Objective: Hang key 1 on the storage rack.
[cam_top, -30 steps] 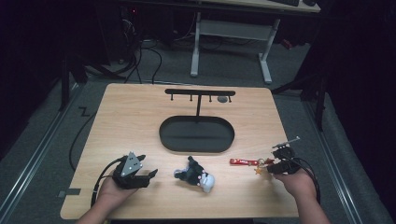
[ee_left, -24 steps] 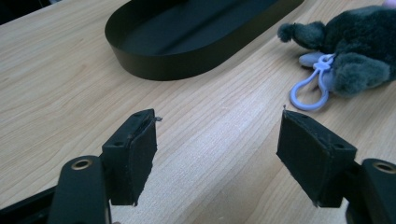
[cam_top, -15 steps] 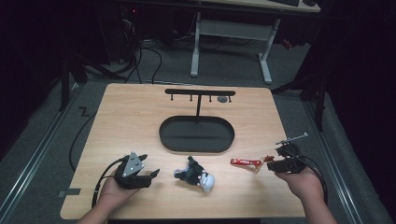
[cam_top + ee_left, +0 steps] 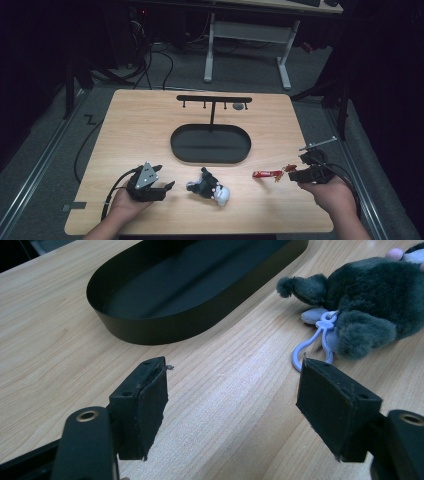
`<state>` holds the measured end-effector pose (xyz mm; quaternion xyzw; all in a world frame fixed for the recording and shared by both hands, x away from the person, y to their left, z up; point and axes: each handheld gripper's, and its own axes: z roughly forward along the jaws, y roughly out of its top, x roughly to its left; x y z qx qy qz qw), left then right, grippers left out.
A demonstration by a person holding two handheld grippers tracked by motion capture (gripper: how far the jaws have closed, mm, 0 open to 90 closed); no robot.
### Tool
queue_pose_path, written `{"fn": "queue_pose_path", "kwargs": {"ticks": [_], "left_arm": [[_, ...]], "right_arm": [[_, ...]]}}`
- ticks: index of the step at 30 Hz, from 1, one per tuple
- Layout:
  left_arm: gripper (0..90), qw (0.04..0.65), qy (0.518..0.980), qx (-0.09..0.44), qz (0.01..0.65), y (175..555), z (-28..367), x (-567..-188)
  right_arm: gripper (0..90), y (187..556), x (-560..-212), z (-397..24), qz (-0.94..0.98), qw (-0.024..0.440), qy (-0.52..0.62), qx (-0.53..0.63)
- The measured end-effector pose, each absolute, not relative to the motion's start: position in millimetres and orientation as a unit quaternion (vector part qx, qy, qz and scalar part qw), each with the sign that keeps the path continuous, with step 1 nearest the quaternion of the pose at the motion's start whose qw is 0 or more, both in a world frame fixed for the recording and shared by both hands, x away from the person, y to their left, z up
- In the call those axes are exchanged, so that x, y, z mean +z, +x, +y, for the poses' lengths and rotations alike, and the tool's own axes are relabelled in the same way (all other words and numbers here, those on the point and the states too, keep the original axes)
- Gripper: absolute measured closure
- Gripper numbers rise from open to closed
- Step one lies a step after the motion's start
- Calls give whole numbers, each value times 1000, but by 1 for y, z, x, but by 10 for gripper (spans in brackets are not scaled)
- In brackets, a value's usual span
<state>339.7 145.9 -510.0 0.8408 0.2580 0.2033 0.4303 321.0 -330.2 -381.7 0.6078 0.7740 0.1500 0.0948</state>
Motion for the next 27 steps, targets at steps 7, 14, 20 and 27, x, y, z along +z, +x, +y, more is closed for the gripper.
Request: {"fn": "queue_pose_path", "kwargs": {"ticks": [7, 14, 20, 27], "left_arm": [[287, 430, 841, 204, 258, 339, 147, -509], [286, 431, 840, 205, 259, 339, 148, -509], [285, 431, 840, 206, 259, 338, 149, -509], [285, 441, 834, 203, 261, 341, 149, -508]], "right_arm": [[664, 326, -359, -326, 781, 91, 602, 137], [664, 329, -340, -319, 783, 99, 599, 137], [664, 333, -330, -311, 789, 109, 590, 134], [665, 337, -328, -305, 792, 111, 585, 138]]}}
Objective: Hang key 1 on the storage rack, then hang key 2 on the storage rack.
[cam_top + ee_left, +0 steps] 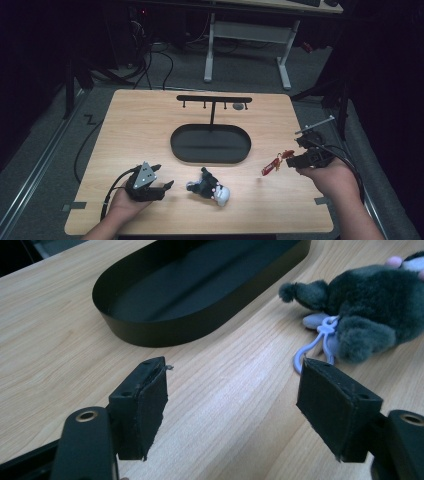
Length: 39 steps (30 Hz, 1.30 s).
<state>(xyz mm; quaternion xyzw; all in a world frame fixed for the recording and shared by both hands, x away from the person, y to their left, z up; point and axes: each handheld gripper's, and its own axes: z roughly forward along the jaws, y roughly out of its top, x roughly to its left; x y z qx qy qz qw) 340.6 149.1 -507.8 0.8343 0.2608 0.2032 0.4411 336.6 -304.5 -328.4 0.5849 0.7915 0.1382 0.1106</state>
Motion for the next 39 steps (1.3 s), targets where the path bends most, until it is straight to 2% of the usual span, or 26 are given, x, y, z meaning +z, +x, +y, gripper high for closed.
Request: {"fn": "queue_pose_path", "kwargs": {"ticks": [39], "left_arm": [[280, 443, 833, 205, 260, 341, 154, -507]], "right_arm": [[666, 357, -321, -282, 799, 117, 570, 152]]}}
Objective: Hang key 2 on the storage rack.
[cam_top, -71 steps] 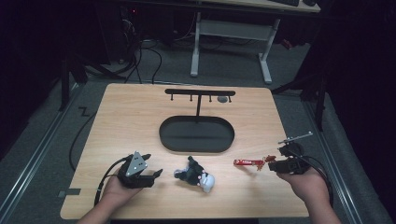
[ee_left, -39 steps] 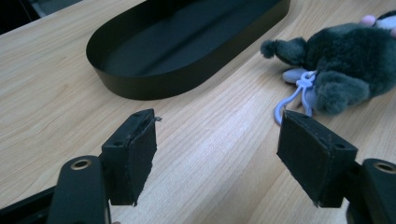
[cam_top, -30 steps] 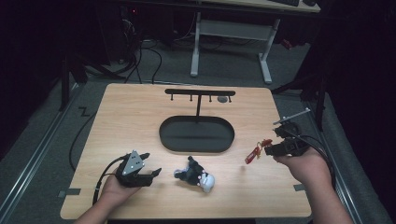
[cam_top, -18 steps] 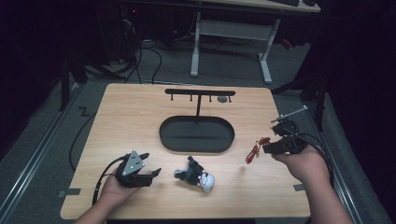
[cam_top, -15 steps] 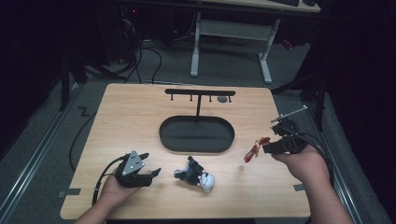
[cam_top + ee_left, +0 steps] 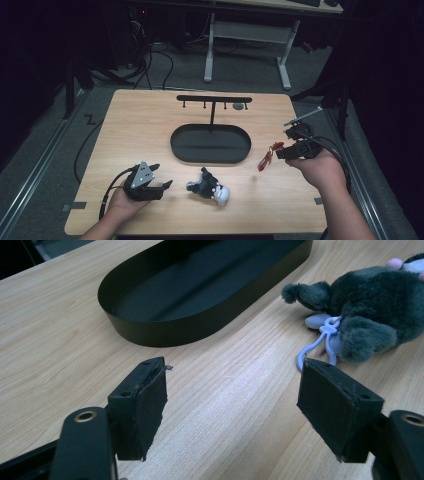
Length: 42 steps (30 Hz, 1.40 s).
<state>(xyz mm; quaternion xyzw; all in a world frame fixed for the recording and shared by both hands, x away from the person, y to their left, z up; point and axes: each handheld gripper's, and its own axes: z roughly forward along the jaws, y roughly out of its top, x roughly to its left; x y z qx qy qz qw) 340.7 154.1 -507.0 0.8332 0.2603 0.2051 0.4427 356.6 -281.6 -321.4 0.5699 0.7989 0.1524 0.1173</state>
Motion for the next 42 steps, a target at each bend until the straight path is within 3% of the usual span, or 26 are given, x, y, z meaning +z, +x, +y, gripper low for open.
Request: {"fn": "queue_pose_path", "kwargs": {"ticks": [42], "left_arm": [[279, 440, 833, 206, 264, 339, 159, -507]], "right_arm": [[667, 438, -311, -242, 805, 123, 557, 162]]}}
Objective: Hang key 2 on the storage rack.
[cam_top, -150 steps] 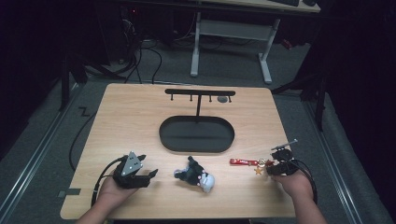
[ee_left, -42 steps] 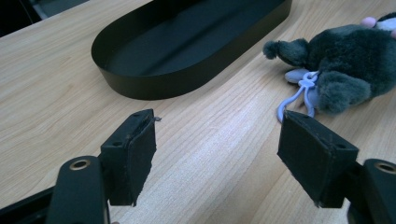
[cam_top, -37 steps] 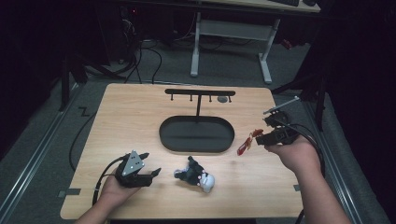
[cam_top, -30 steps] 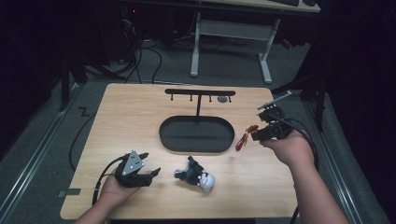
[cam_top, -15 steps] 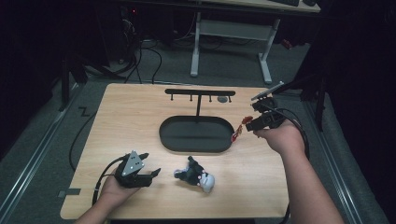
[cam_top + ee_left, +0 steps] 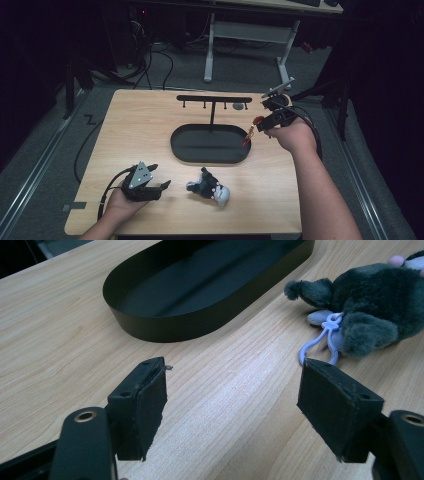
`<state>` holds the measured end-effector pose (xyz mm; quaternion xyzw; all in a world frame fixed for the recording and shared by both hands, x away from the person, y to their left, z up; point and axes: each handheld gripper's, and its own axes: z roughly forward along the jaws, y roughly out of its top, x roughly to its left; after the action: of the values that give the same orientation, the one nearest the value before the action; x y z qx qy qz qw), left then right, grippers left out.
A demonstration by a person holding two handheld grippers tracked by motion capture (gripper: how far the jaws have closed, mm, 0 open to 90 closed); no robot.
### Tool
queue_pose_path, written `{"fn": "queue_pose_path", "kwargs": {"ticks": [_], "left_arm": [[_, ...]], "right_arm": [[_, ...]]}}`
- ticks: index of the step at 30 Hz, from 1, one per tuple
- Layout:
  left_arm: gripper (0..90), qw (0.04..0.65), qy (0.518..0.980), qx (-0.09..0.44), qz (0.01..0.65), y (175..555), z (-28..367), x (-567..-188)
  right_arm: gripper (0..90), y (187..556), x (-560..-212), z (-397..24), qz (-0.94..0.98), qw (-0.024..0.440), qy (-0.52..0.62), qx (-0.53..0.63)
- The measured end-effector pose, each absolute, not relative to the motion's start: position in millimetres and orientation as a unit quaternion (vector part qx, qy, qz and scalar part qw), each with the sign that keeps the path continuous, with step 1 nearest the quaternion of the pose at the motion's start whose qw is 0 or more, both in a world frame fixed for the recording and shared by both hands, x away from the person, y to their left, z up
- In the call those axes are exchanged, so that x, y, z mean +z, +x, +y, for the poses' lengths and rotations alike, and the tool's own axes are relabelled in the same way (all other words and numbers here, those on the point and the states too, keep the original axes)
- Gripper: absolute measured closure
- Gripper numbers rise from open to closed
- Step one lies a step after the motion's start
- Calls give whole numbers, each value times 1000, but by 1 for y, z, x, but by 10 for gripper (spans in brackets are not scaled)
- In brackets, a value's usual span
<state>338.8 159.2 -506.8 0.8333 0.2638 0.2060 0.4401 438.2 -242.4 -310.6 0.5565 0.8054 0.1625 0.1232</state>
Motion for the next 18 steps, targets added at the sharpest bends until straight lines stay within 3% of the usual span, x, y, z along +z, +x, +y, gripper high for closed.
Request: {"fn": "queue_pose_path", "kwargs": {"ticks": [18], "left_arm": [[280, 422, 825, 232, 297, 324, 190, -509]], "right_arm": [[667, 473, -301, -235, 802, 136, 556, 168]]}}
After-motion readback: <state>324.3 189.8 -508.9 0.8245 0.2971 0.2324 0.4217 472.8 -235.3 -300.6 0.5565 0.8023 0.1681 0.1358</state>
